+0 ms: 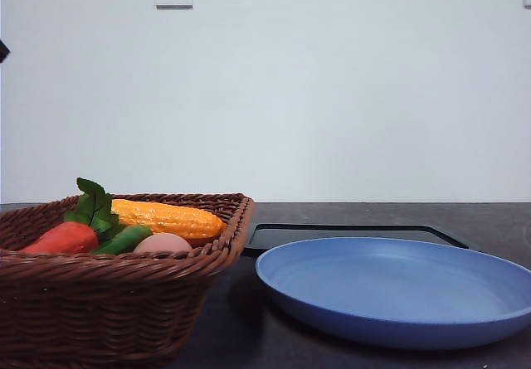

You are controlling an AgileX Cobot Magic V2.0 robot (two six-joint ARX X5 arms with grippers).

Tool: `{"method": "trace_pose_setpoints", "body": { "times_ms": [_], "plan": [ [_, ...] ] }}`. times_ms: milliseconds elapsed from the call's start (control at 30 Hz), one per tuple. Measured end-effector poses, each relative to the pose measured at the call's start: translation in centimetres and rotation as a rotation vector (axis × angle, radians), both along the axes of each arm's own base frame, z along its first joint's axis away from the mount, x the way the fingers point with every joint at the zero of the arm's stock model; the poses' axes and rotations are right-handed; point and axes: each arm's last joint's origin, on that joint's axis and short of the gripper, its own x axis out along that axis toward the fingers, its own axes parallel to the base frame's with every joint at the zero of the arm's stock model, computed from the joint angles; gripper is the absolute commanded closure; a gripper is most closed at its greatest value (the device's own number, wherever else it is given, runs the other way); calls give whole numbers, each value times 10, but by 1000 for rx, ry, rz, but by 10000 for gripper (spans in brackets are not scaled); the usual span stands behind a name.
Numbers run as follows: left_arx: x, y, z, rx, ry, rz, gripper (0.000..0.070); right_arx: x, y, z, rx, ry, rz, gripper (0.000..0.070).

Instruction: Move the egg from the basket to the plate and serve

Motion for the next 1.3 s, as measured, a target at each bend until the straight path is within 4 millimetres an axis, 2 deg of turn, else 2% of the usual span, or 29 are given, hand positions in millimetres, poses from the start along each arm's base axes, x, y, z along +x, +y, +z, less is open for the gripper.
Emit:
{"method": "trace_pose_setpoints", "body": {
  "times_ms": [133, 233, 300, 367, 433, 500, 767, 967, 1100, 1300],
  "plan": [
    [9, -12, 4, 36, 31, -106, 700, 10, 3, -14, 0, 150, 71, 689],
    [13, -20, 1, 44, 42, -161, 674, 16, 5, -22, -10, 201, 99, 567],
    [15, -25, 0, 45, 44, -185, 587, 19, 9, -26, -16, 225, 120, 480],
    [17, -28, 0, 44, 37, -201, 481, 23, 11, -29, -27, 244, 134, 461],
    [19, -29, 0, 43, 25, -209, 407, 27, 14, -34, -38, 267, 144, 461],
    [20, -30, 1, 41, 10, -213, 378, 32, 17, -39, -45, 289, 153, 461],
    [21, -31, 1, 36, 5, -211, 377, 54, 23, -73, -39, 362, 176, 461],
    [21, -31, 1, 36, 5, -211, 377, 69, 26, -91, -5, 404, 198, 468],
    [21, -31, 1, 36, 5, -210, 377, 75, 29, -101, 28, 426, 221, 531],
    [21, -31, 1, 37, 8, -211, 377, 79, 29, -109, 30, 455, 214, 672]
  ]
}}
